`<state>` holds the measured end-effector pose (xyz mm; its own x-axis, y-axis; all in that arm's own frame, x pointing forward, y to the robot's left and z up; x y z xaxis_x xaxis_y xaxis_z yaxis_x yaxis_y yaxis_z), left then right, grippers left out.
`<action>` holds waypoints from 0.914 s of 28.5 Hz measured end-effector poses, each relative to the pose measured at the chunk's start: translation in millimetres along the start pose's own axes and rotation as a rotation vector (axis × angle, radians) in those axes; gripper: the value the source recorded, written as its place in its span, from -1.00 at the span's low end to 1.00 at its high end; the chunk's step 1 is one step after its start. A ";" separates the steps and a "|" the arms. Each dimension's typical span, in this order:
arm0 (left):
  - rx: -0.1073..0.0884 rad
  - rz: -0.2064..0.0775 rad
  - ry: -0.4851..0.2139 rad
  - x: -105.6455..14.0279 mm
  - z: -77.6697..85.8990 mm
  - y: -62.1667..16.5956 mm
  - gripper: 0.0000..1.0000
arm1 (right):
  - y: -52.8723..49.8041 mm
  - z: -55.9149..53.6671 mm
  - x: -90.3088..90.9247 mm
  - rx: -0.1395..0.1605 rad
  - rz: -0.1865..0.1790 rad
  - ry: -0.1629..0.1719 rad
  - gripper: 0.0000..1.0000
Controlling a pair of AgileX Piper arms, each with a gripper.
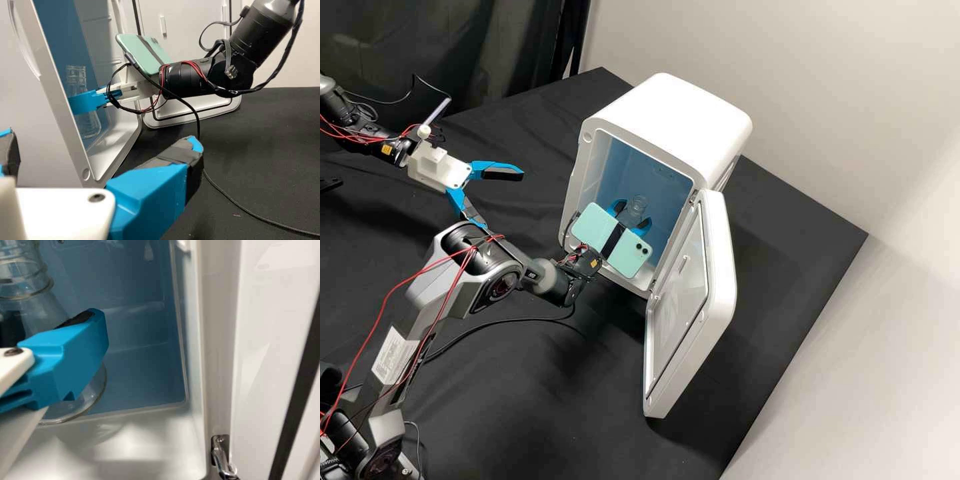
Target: Place the flask in the incubator
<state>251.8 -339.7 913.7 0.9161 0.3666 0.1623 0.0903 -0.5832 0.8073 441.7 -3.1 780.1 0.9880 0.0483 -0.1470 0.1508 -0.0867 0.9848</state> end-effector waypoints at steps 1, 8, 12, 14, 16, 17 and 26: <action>0.000 0.000 0.000 0.0 0.0 0.0 1.00 | 0.2 0.1 0.5 -0.001 -0.003 -0.005 -1.00; 0.000 0.000 0.000 0.0 0.0 0.0 1.00 | -2.2 7.4 15.3 -0.003 -0.010 -0.022 -1.00; 0.000 0.000 0.000 0.0 0.0 0.0 1.00 | -2.0 13.7 20.6 -0.002 -0.015 -0.046 -1.00; 0.000 0.000 0.000 0.0 0.0 0.0 1.00 | 0.6 15.8 22.1 -0.002 -0.011 -0.052 -1.00; 0.000 0.000 0.000 0.0 0.0 0.0 1.00 | 2.7 17.0 23.7 -0.002 -0.005 -0.053 -1.00; 0.000 0.000 0.000 0.0 0.0 0.0 1.00 | 3.5 19.0 24.4 -0.002 -0.002 -0.056 -1.00; 0.000 0.000 0.000 0.0 0.0 0.0 1.00 | -0.5 24.0 21.1 0.003 -0.014 -0.073 -1.00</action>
<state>251.8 -339.7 913.7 0.9161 0.3666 0.1623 0.0903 -0.5832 0.8073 463.4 -25.9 774.2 0.9857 -0.0233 -0.1670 0.1643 -0.0896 0.9823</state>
